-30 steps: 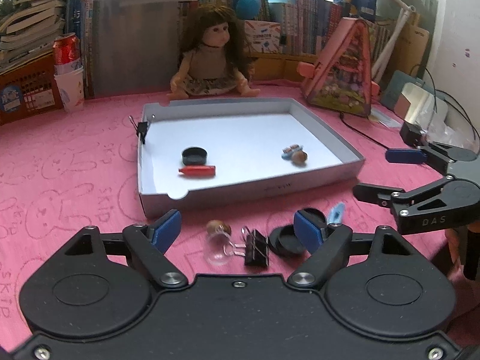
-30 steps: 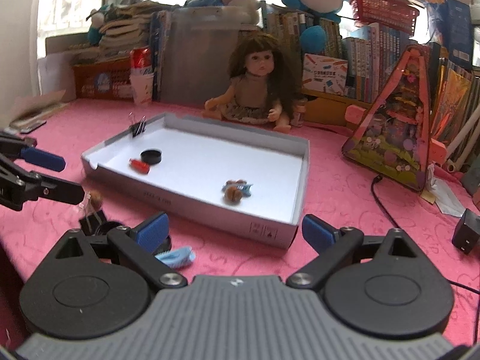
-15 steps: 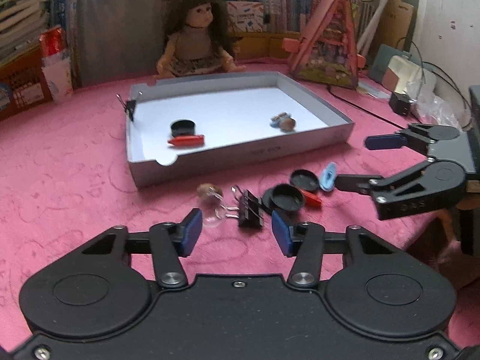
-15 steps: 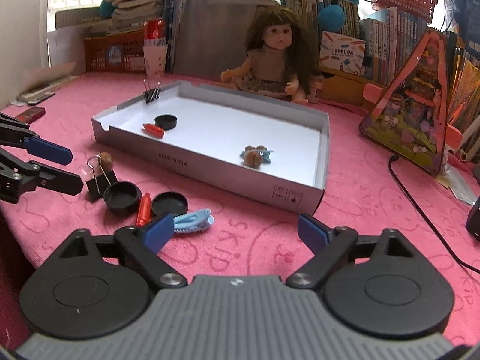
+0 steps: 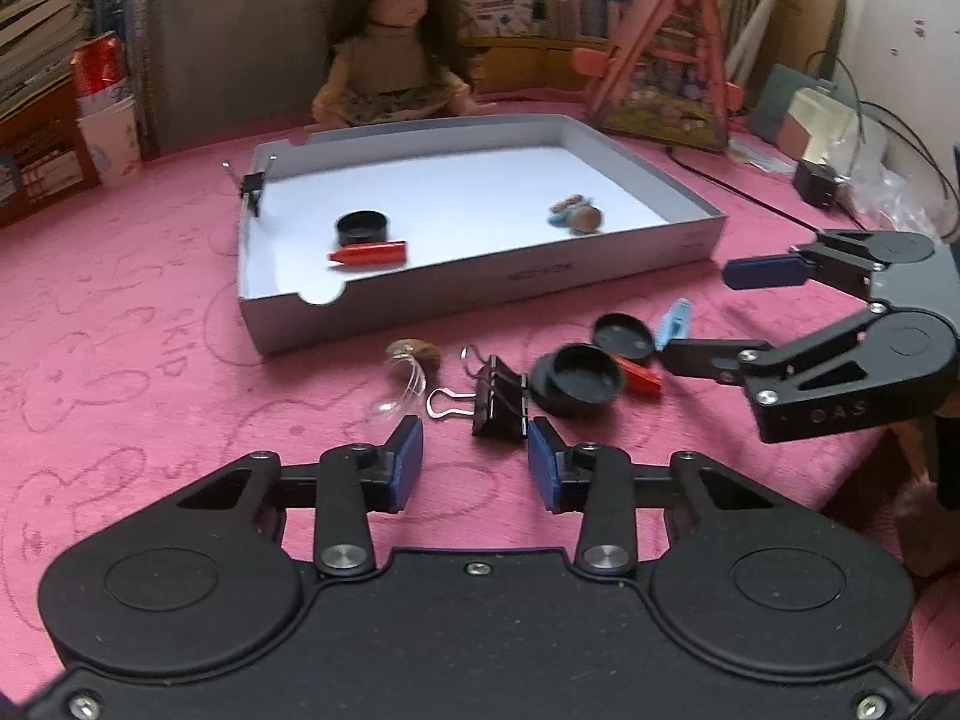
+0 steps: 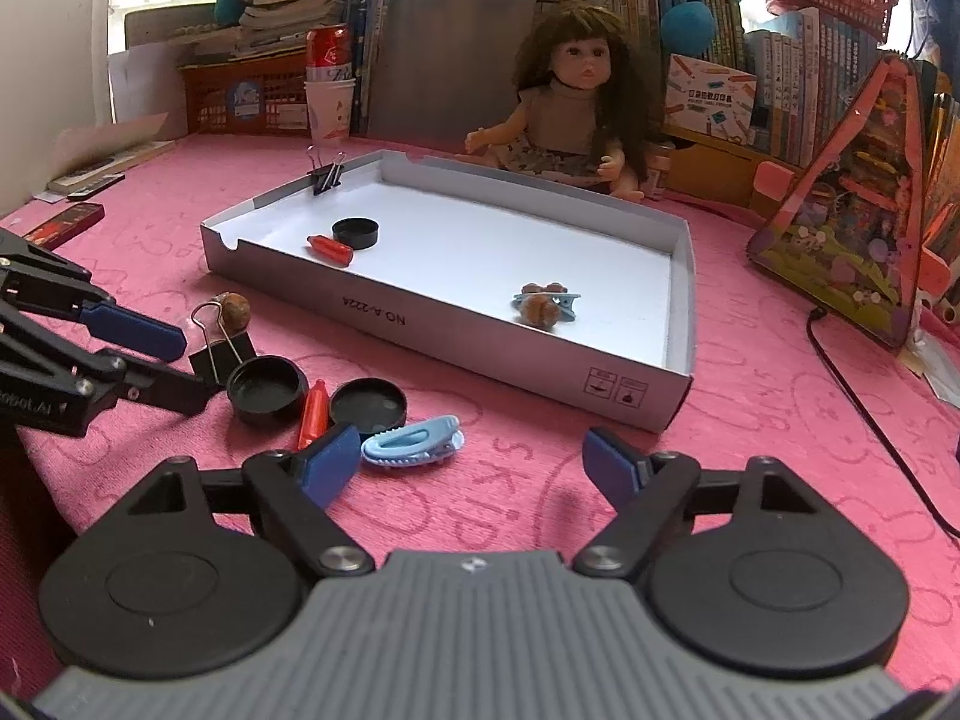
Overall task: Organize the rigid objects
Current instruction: 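Withdraw both grippers from the tray toward the remaining objects, then close the right gripper on the light blue hair clip while the left approaches the clear dome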
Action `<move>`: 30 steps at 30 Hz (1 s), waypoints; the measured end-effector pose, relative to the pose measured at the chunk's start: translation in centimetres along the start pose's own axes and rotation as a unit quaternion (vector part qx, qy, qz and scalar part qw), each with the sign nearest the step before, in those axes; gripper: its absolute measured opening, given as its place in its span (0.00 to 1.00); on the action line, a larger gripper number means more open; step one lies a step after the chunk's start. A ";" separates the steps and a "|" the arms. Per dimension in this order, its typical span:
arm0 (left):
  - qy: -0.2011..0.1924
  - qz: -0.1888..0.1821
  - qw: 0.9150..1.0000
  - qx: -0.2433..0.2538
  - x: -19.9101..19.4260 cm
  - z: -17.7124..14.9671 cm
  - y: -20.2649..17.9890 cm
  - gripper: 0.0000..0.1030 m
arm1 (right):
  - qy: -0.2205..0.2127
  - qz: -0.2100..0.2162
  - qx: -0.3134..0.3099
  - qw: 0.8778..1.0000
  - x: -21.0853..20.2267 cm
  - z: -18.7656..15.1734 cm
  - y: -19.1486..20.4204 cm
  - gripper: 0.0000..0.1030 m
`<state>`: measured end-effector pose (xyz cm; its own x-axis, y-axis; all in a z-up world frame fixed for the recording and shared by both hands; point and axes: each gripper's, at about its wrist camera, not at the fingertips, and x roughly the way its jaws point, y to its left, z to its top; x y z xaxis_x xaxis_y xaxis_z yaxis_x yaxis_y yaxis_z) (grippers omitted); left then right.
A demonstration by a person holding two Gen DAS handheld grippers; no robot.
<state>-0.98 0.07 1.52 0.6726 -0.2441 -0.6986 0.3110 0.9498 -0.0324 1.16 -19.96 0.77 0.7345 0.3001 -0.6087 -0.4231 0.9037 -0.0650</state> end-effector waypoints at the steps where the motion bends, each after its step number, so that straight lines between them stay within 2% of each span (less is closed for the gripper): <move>1: 0.000 0.005 1.000 -0.002 0.1 0.0 0.2 0.36 | 0.000 0.000 0.001 1.000 0.0 0.0 0.0 0.85; 4: -0.002 0.018 1.000 -0.011 0.4 0.2 0.9 0.36 | 0.000 0.001 0.004 1.000 0.2 0.1 -0.1 0.85; 10: -0.005 0.068 0.997 -0.037 0.7 0.5 2.0 0.36 | 0.000 0.003 0.008 1.000 0.4 0.0 -0.1 0.85; 17: -0.018 0.022 0.999 -0.042 -0.6 0.4 0.9 0.36 | -0.007 0.004 0.021 1.000 0.7 -0.1 -0.2 0.82; 20: -0.022 0.019 0.999 -0.032 -0.7 0.6 0.0 0.36 | -0.009 0.004 0.028 1.000 0.8 -0.1 -0.2 0.82; 24: -0.015 0.005 0.999 -0.050 -0.8 0.6 -0.2 0.34 | -0.009 0.001 0.033 0.999 0.8 -0.3 -0.3 0.82; 30: -0.022 0.011 0.999 -0.041 -1.5 0.3 0.0 0.34 | -0.011 -0.010 0.042 0.999 0.6 -0.6 -0.8 0.82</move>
<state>-1.73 0.37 2.79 0.7073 -0.2301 -0.6684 0.2412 0.9673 -0.0777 1.61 -20.66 -0.07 0.7543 0.2887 -0.5896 -0.3635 0.9315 -0.0090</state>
